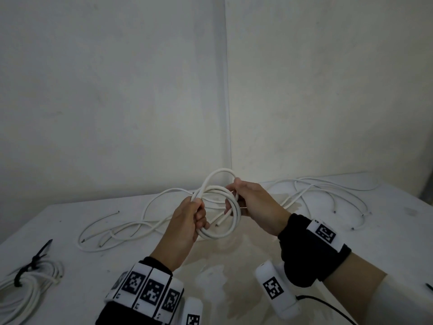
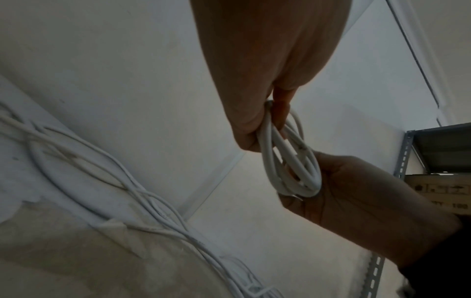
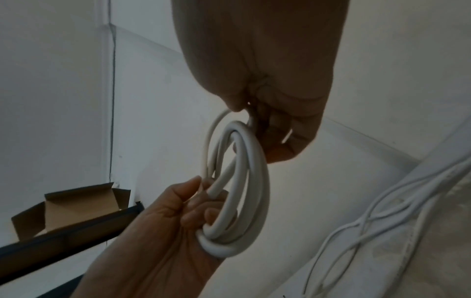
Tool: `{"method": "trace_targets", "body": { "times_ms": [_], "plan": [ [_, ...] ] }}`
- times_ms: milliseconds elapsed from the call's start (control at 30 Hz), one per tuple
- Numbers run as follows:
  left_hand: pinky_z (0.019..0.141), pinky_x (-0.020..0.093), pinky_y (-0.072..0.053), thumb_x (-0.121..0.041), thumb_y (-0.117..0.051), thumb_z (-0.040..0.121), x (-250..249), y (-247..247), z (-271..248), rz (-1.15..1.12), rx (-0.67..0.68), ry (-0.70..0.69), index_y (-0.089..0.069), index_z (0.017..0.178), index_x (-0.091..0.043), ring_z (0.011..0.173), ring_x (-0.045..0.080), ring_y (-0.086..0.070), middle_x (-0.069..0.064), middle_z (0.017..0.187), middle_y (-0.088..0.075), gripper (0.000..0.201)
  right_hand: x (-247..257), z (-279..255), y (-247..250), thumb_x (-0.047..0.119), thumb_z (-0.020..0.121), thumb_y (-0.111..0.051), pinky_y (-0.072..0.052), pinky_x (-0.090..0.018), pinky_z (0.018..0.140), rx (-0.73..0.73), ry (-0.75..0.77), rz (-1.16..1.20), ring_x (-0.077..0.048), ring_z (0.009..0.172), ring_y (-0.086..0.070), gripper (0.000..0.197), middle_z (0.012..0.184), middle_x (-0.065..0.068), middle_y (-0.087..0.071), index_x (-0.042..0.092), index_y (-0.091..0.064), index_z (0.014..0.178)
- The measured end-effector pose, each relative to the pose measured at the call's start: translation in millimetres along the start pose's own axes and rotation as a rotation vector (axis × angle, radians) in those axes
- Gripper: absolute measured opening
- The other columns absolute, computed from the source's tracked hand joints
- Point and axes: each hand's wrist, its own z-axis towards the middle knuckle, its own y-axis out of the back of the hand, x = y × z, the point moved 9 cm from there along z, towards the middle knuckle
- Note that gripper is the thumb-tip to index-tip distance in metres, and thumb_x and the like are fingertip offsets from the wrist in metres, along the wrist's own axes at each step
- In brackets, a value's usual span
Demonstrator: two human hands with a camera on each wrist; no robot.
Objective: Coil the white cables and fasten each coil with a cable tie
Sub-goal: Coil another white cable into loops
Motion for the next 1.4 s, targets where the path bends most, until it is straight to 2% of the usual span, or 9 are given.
{"method": "trace_targets", "body": {
  "times_ms": [100,167,233,433,667,800,1167,1300,1400],
  "plan": [
    [0.063,0.029,-0.034,-0.015,-0.031,0.097,-4,-3,2,0.025,-0.01,-0.025,-0.039,0.072,-0.013,0.045,0.005,-0.033,-0.01,0.048,-0.035,0.027,6,-7,-10,0.045,0.094,-0.038,-0.05,-0.027,0.069,0.085,-0.008,-0.129,-0.011,0.064,-0.059,0.038,0.07,-0.003,-0.057,0.011,-0.051,0.083],
    [0.065,0.033,-0.03,-0.017,-0.033,0.096,-6,-3,4,0.069,-0.023,-0.047,-0.04,0.07,-0.014,0.045,0.005,-0.036,-0.012,0.048,-0.036,0.027,7,-12,-15,0.036,0.084,-0.063,-0.049,-0.023,0.066,0.118,0.005,-0.255,-0.01,0.067,-0.057,0.026,0.074,0.0,-0.056,0.017,-0.047,0.089],
    [0.068,0.037,-0.029,-0.019,-0.033,0.097,-4,-2,5,0.073,-0.037,-0.046,-0.04,0.069,-0.015,0.044,0.003,-0.039,-0.012,0.047,-0.036,0.028,3,-12,-14,0.019,0.073,-0.077,-0.044,-0.022,0.064,0.114,0.0,-0.351,-0.009,0.067,-0.05,0.041,0.075,0.003,-0.052,0.015,-0.046,0.1],
    [0.073,0.039,-0.032,-0.018,-0.033,0.098,-2,-2,3,0.034,-0.08,-0.076,-0.038,0.07,-0.014,0.043,0.003,-0.039,-0.011,0.047,-0.037,0.029,-1,-10,-11,0.001,0.075,-0.066,-0.049,-0.027,0.062,0.066,-0.054,-0.33,-0.011,0.06,-0.052,0.044,0.077,-0.001,-0.053,0.015,-0.041,0.109],
    [0.061,0.018,-0.043,-0.015,-0.032,0.098,-13,2,4,0.078,-0.152,-0.166,-0.036,0.071,-0.014,0.049,0.006,-0.036,-0.003,0.059,-0.033,0.027,-10,-12,-7,0.01,0.08,-0.067,-0.056,-0.03,0.053,0.025,-0.152,-0.308,-0.018,0.045,-0.06,0.042,0.067,-0.011,-0.062,0.008,-0.04,0.113],
    [0.063,0.024,-0.04,-0.015,-0.033,0.098,-6,6,6,0.005,-0.18,-0.141,-0.037,0.071,-0.014,0.047,0.005,-0.035,-0.002,0.06,-0.032,0.028,-8,-14,-11,0.007,0.082,-0.065,-0.058,-0.033,0.06,0.036,-0.141,-0.357,-0.019,0.048,-0.06,0.062,0.07,-0.01,-0.06,0.015,-0.028,0.132],
    [0.062,0.024,-0.036,-0.012,-0.032,0.098,-22,22,18,-0.055,-0.207,-0.18,-0.04,0.071,-0.014,0.044,0.004,-0.033,-0.003,0.058,-0.031,0.028,-33,-37,-19,0.01,0.085,-0.062,-0.057,-0.035,0.065,0.177,-0.204,-0.476,-0.023,0.058,-0.061,0.063,0.067,-0.007,-0.059,0.016,-0.024,0.135],
    [0.064,0.027,-0.038,-0.013,-0.032,0.098,-20,13,11,-0.027,-0.15,-0.171,-0.039,0.072,-0.014,0.044,0.005,-0.034,-0.008,0.052,-0.035,0.027,-11,-19,-9,0.03,0.076,-0.074,-0.05,-0.03,0.081,0.099,-0.085,-0.557,-0.016,0.089,-0.061,0.076,0.099,-0.001,-0.061,0.017,-0.03,0.136],
    [0.063,0.026,-0.037,-0.011,-0.031,0.098,-16,9,7,-0.094,-0.141,-0.146,-0.04,0.072,-0.012,0.043,0.005,-0.035,-0.009,0.048,-0.036,0.027,7,-9,-13,0.02,0.086,-0.064,-0.048,-0.03,0.087,0.025,0.032,-0.319,-0.015,0.096,-0.058,0.048,0.112,-0.011,-0.061,0.011,-0.042,0.128]
  ]
}}
